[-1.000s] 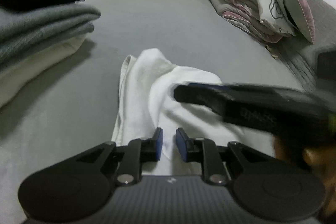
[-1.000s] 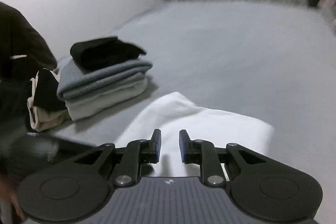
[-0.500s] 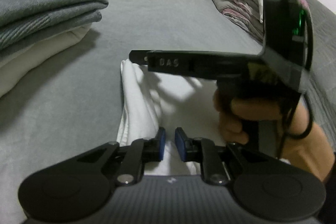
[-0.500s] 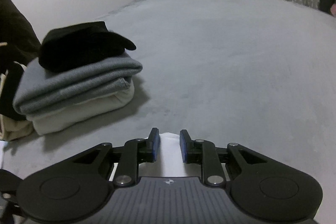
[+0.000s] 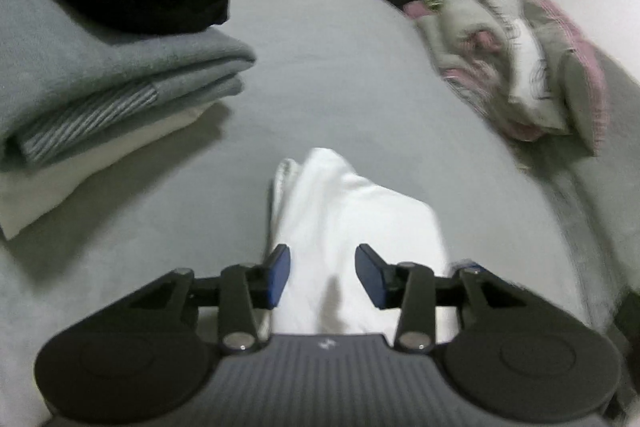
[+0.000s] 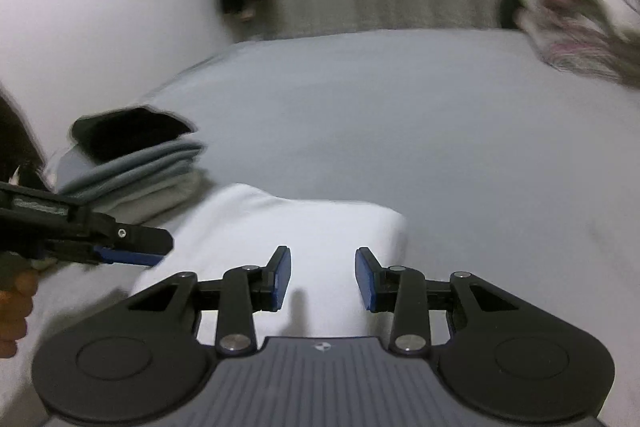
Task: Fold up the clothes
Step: 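Move both open tools over the narrow folded trousers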
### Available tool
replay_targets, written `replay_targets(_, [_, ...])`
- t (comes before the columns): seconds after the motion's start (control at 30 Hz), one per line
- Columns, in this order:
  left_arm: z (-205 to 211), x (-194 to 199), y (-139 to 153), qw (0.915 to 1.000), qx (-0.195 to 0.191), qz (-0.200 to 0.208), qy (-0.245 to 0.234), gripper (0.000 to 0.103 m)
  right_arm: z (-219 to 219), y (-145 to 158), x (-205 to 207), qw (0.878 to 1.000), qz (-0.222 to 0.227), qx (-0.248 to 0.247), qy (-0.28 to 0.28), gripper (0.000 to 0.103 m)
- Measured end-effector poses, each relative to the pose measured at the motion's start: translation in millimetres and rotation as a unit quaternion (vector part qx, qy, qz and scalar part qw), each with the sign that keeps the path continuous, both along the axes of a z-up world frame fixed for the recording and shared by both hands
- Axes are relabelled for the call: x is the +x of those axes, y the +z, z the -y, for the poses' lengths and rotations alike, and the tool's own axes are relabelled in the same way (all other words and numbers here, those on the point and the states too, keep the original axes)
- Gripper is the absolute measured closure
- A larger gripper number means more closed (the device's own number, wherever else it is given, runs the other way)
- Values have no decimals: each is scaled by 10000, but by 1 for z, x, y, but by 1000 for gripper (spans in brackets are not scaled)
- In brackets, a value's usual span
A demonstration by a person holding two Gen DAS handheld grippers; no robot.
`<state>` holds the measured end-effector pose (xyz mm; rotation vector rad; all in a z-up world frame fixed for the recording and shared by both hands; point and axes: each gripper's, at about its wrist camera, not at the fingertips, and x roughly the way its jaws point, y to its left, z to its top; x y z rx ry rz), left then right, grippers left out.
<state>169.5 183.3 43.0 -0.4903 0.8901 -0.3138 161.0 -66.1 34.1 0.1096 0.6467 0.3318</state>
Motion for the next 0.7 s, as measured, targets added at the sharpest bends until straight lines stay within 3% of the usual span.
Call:
replay_targets(0.1, [4, 11, -7, 9994, 259, -90, 194, 65, 19, -11, -2, 9986, -345, 288, -266, 67])
replay_targets(0.2, [8, 19, -13, 9980, 494, -163, 358, 65, 25, -16, -4, 9976, -550, 395, -177, 63])
replay_targets(0.4, [8, 11, -12, 9978, 588, -130, 295, 65, 52, -31, 9, 9772, -1066, 1822, -237, 60])
replay_targets(0.53, [10, 11, -12, 9974, 638, -136, 319, 64, 43, -36, 3, 9781, -978, 1828, -160, 60])
replay_targets(0.7, [12, 10, -13, 9972, 688, -82, 278, 62, 48, -44, -14, 9667, -1070, 2298, -347, 61])
